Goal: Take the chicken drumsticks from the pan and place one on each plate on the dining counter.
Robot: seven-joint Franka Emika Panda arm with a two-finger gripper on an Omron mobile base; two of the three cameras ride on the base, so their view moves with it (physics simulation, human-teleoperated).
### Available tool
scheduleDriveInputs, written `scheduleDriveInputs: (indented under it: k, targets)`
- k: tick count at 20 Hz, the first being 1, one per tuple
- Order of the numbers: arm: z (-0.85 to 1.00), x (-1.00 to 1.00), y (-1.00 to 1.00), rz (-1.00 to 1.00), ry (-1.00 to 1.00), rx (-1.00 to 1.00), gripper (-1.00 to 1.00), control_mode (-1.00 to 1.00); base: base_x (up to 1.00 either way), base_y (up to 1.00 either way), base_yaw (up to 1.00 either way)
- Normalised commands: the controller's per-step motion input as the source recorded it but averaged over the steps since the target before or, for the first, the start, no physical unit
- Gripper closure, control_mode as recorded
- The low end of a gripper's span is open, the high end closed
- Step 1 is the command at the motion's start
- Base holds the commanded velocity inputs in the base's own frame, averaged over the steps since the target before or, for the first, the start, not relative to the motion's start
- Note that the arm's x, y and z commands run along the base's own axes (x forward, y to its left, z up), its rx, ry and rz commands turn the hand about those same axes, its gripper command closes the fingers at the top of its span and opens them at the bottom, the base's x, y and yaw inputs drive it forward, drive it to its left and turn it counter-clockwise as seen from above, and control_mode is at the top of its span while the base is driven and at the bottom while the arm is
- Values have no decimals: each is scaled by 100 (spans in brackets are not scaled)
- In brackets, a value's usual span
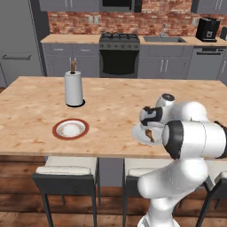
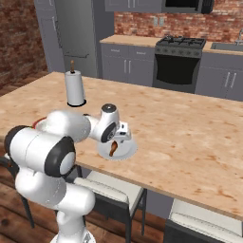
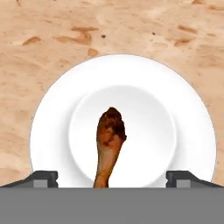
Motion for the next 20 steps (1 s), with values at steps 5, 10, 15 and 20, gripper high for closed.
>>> scheduleDriveInputs:
  k: [5,10,15,20]
  targets:
    - [45,-92,0,0,0,0,-100,-100,0,0,0]
    - [52,-81,-1,0,4,0,-100,-100,0,0,0]
    - [43,-86,0,-1,0,0,-100,-100,0,0,0]
    - [37,-80,0,-10,0,0,-100,-100,0,0,0]
